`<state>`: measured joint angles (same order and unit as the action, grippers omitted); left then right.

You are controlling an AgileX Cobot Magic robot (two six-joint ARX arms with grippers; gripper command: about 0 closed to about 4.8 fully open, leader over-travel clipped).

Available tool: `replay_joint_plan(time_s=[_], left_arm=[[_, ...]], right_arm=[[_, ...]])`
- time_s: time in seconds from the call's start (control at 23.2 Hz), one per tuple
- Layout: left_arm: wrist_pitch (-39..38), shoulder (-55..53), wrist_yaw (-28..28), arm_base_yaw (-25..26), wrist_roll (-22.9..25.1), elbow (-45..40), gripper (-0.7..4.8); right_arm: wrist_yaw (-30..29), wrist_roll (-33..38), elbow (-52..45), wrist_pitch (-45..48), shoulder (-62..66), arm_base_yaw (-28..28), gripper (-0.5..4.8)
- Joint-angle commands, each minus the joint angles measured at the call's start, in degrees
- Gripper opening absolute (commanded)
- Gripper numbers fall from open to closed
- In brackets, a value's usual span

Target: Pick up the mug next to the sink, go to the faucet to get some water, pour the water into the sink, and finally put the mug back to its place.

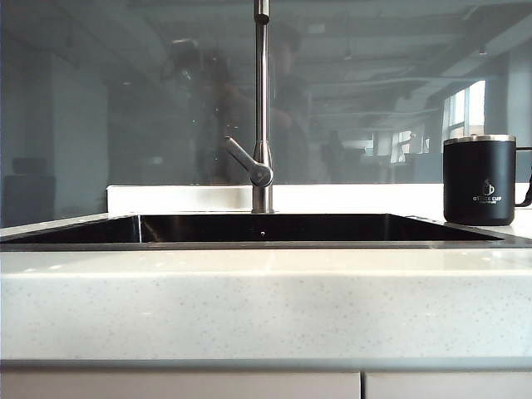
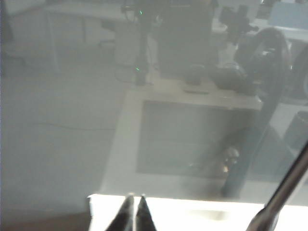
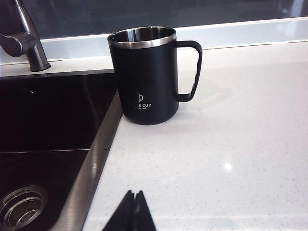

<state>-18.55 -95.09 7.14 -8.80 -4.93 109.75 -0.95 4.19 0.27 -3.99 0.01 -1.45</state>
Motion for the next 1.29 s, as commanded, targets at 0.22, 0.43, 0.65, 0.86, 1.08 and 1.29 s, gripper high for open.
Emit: replay_joint_plan(time_s=[0.22,0.43,0.65,0.86,1.08,1.29], left_arm=[[-18.21,19.96,0.15,0.0,15.47,-4.61,-0.06],[-16.06,35.63,2.29,1.95,16.39,-22.16,-0.06],[-3.28,53.68,1.62,7.61,9.7,-51.84,-0.06],[16.55,72.3,1.6,8.07,2.23,-80.83,-0.06],[24.5,86.97,-0.85,8.04,-4.87,-98.23,-0.06],[25.0,95.14,-0.22,7.96,-6.21,-105.79,-0.06]], right_arm=[[0.15,-0.13,-0.2,0.98,-0.13,-0.02,-0.07],[0.15,-0.13,-0.2,0.98,-0.13,-0.04,-0.07],[0.15,-0.13,-0.2,0.98,-0.13,-0.04,-0.07],[0.15,-0.13,-0.2,0.98,-0.13,-0.04,-0.07],[0.15,-0.13,-0.2,0.94,-0.13,-0.04,-0.07],[0.15,-0.13,-0.2,0.94,-0.13,-0.04,-0.07]])
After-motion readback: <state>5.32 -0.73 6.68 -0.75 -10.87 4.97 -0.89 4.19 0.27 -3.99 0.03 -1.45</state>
